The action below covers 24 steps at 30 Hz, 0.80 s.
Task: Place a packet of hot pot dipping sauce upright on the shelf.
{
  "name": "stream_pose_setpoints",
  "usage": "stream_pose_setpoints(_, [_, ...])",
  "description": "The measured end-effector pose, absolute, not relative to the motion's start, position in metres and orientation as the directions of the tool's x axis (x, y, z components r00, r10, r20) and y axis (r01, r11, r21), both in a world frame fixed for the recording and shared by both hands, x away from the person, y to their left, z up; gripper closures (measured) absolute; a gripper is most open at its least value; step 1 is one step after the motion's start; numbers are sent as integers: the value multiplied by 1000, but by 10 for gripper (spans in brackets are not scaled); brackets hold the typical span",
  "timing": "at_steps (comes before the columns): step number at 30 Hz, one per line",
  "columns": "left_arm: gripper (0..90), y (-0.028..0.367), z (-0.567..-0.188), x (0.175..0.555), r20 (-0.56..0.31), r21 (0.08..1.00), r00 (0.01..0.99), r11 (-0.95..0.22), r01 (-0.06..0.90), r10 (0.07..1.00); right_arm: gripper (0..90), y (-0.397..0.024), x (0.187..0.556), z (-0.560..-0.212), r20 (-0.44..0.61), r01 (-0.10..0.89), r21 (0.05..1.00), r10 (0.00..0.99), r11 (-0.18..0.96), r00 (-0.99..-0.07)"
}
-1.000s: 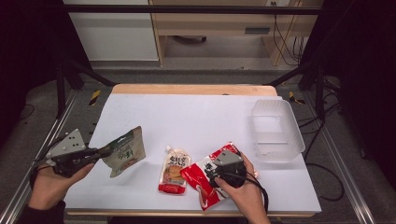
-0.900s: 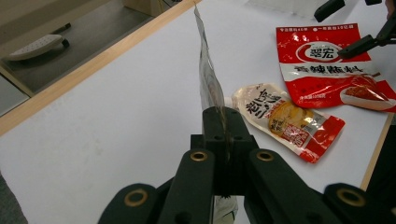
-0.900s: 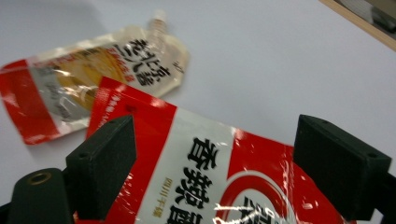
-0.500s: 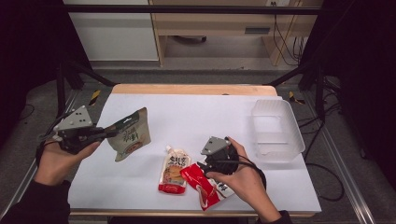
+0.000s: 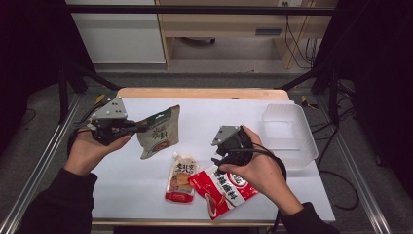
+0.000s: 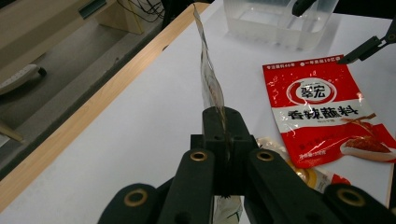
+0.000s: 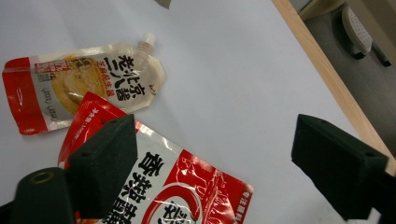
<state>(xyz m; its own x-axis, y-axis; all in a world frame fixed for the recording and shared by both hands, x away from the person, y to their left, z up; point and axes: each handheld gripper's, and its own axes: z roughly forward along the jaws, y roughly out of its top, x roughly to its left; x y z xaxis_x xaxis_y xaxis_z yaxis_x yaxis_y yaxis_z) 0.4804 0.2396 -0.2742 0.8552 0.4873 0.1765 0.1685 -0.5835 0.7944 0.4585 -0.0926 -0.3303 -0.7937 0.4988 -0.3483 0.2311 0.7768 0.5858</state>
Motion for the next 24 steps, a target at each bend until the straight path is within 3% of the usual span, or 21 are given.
stream_pose_setpoints(6, [900, 217, -266, 481, 195, 782, 873, -609, 137, 447, 123, -100, 461, -312, -367, 199, 605, 493, 771, -789])
stream_pose_setpoints(15, [900, 186, -271, 484, 188, 761, 904, -639, 113, 385, 215, -107, 464, -272, -431, 90, 600, 416, 795, -800])
stream_pose_setpoints(24, [900, 166, -278, 481, 188, 744, 925, -663, 86, 331, 289, -95, 468, -266, -430, 41, 579, 348, 815, -833])
